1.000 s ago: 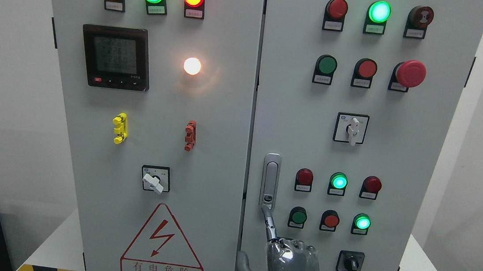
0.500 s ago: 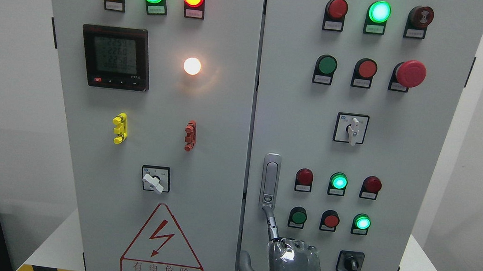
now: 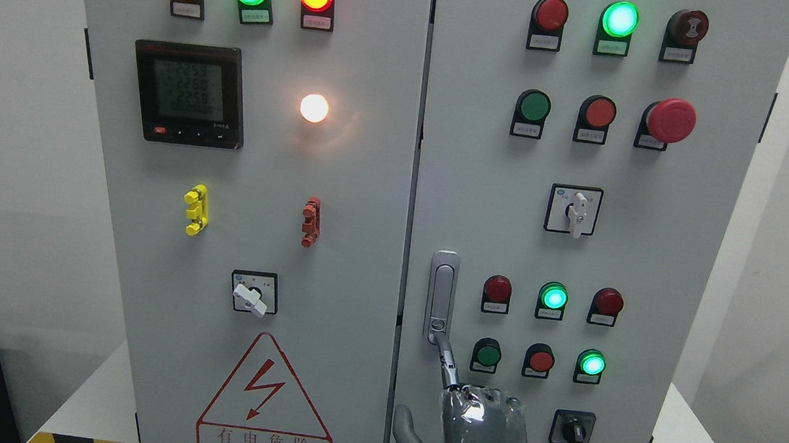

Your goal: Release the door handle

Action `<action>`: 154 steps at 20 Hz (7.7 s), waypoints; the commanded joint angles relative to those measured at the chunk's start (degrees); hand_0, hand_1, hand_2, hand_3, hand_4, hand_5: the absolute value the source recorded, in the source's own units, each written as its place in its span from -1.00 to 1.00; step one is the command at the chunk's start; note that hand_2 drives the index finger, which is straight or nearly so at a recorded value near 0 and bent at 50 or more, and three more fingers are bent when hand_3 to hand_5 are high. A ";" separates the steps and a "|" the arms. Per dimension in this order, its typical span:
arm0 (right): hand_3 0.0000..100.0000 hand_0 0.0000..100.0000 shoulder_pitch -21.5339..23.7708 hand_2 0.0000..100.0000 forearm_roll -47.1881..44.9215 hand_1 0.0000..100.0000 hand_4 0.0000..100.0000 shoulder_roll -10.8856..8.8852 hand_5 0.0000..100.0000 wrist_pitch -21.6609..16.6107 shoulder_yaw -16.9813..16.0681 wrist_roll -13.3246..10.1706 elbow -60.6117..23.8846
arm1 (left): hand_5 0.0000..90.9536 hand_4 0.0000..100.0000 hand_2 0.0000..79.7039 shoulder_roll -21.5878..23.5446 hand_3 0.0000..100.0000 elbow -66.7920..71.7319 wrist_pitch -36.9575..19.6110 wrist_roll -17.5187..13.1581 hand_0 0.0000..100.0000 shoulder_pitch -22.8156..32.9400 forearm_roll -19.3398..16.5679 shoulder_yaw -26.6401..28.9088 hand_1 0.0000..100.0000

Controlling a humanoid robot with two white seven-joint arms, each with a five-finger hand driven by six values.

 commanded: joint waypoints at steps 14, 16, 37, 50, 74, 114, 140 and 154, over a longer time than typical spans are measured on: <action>1.00 -0.23 0.24 -0.83 0.01 -0.26 1.00 0.01 0.97 0.02 -0.01 1.53 0.45 | -1.00 -1.00 -1.00 0.00 -1.00 -0.88 -0.02 -0.04 -0.76 0.00 0.01 -0.70 -0.22; 1.00 -0.23 0.33 -0.83 0.01 -0.26 1.00 0.01 0.97 0.02 -0.01 1.62 0.45 | -1.00 -1.00 -1.00 0.00 -1.00 -0.88 -0.02 -0.04 -0.76 0.00 0.01 -0.70 -0.22; 1.00 -0.24 0.68 -0.78 -0.26 -0.26 1.00 0.01 0.96 -0.85 -0.19 -2.85 -1.83 | -1.00 -1.00 -1.00 0.00 -1.00 -0.88 -0.02 -0.04 -0.76 0.00 0.01 -0.70 -0.22; 1.00 -0.12 2.53 0.29 -1.14 -0.18 0.78 0.28 0.84 -4.02 -2.12 -6.81 -2.53 | -1.00 -1.00 -1.00 0.00 -1.00 -0.88 -0.02 -0.04 -0.76 0.00 0.01 -0.70 -0.22; 1.00 -0.38 -6.09 1.00 -4.12 -0.41 1.00 0.28 0.92 -3.40 -3.88 -3.65 -1.66 | -1.00 -1.00 -1.00 0.00 -1.00 -0.88 -0.02 -0.04 -0.76 0.00 0.01 -0.70 -0.22; 1.00 -0.25 -10.48 1.00 -4.21 -0.18 1.00 0.36 0.94 -2.00 -4.32 -1.98 0.37 | -1.00 -1.00 -1.00 0.00 -1.00 -0.88 -0.02 -0.04 -0.76 0.00 0.01 -0.70 -0.22; 1.00 0.04 -10.39 1.00 -4.21 -0.06 1.00 0.45 0.94 -2.00 -5.63 -2.16 0.02 | -1.00 -1.00 -1.00 0.00 -1.00 -0.88 -0.02 -0.04 -0.76 0.00 0.01 -0.70 -0.22; 1.00 0.06 -9.87 1.00 -4.48 -0.05 1.00 0.45 0.94 -2.00 -6.51 -2.51 -0.25 | -1.00 -1.00 -1.00 0.00 -1.00 -0.88 -0.02 -0.04 -0.76 0.00 0.01 -0.70 -0.22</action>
